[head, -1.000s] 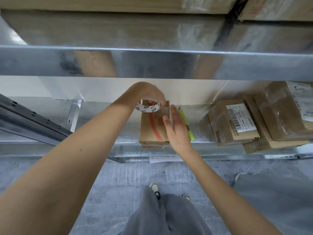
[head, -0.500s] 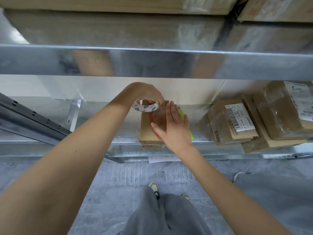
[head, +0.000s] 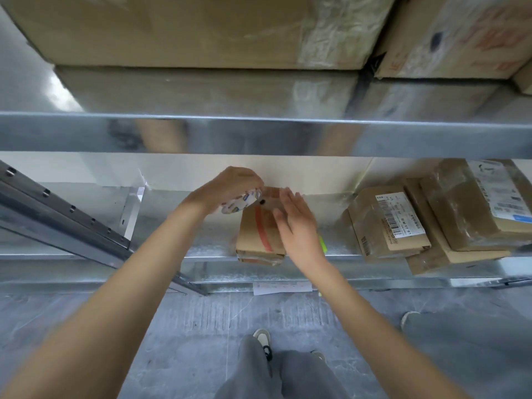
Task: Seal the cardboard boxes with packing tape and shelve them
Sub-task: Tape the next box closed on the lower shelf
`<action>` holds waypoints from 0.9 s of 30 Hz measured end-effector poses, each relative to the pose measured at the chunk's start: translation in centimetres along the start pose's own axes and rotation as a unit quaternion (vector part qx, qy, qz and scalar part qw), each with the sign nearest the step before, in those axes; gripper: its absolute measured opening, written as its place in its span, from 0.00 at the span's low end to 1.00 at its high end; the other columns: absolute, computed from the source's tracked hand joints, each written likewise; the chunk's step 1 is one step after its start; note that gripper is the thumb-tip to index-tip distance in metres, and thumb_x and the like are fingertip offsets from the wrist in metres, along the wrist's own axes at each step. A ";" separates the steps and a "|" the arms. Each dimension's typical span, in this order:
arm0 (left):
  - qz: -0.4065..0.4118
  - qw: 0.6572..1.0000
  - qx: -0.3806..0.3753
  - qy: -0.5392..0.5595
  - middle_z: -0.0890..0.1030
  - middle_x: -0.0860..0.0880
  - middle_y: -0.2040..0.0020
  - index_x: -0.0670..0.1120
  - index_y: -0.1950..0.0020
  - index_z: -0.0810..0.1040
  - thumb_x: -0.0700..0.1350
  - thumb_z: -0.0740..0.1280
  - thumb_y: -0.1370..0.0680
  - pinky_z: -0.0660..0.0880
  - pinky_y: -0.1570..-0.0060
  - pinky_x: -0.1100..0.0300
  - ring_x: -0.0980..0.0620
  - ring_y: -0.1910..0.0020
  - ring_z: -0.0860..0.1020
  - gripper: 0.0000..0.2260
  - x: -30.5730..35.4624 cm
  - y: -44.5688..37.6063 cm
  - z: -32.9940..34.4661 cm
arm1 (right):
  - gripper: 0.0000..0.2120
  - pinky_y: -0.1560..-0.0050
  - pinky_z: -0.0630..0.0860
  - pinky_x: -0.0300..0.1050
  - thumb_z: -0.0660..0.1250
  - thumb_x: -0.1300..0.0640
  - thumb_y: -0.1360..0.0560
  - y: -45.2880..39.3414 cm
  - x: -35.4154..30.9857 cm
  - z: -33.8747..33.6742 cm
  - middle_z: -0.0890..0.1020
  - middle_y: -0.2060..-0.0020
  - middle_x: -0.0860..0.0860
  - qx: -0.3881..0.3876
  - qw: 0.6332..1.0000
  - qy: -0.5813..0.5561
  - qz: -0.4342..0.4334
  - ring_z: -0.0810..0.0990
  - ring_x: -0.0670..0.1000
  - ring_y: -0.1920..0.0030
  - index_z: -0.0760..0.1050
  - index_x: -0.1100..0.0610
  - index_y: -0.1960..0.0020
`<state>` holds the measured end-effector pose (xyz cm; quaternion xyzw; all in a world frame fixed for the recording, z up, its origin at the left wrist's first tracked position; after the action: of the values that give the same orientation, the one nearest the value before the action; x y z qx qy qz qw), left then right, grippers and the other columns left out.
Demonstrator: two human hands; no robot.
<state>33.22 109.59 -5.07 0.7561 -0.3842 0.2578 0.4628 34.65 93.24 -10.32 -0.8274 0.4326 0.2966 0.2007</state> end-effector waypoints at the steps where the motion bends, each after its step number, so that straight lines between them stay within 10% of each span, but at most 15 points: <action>1: 0.034 0.999 0.023 0.033 0.83 0.50 0.53 0.44 0.52 0.82 0.46 0.67 0.23 0.73 0.54 0.61 0.53 0.55 0.80 0.07 -0.5 1.0 0.0 | 0.20 0.30 0.62 0.43 0.57 0.54 0.18 0.2 -0.5 -1.0 0.75 0.32 0.56 0.044 0.996 -0.080 0.013 0.70 0.55 0.30 0.70 0.61 0.29; 8: 0.139 0.961 0.132 0.197 0.83 0.58 0.59 0.53 0.56 0.81 0.44 0.62 0.19 0.73 0.56 0.70 0.61 0.55 0.80 0.11 -1.5 5.9 2.4 | 0.07 0.50 0.73 0.34 0.69 0.61 0.24 0.8 -4.1 -4.3 0.85 0.52 0.45 0.064 0.944 -0.321 0.037 0.81 0.41 0.49 0.84 0.54 0.49; 22: 0.216 0.943 0.128 0.220 0.84 0.47 0.52 0.43 0.46 0.81 0.40 0.65 0.20 0.74 0.53 0.67 0.57 0.53 0.80 0.06 -1.8 7.6 4.6 | 0.05 0.57 0.68 0.29 0.70 0.66 0.29 1.1 -4.7 -4.9 0.83 0.61 0.48 0.112 0.970 -0.215 0.018 0.78 0.41 0.59 0.81 0.57 0.59; 27: 0.166 0.927 0.081 0.328 0.81 0.37 0.51 0.46 0.35 0.72 0.33 0.68 0.23 0.80 0.68 0.61 0.54 0.65 0.80 0.19 -1.9 8.2 5.6 | 0.03 0.55 0.66 0.28 0.72 0.65 0.29 1.0 -4.6 -5.5 0.80 0.60 0.52 0.116 0.975 -0.189 -0.003 0.76 0.40 0.57 0.80 0.58 0.61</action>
<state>25.55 102.90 -4.84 0.5899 -0.3087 0.5946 0.4508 33.48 92.19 -3.22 -0.7287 0.4158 0.3949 0.3744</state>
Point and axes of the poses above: each hand's wrist, its own y-axis away from the middle knuckle, its own z-axis out of the palm, x = y × z, the point moved 4 cm from there along -y, towards the middle knuckle
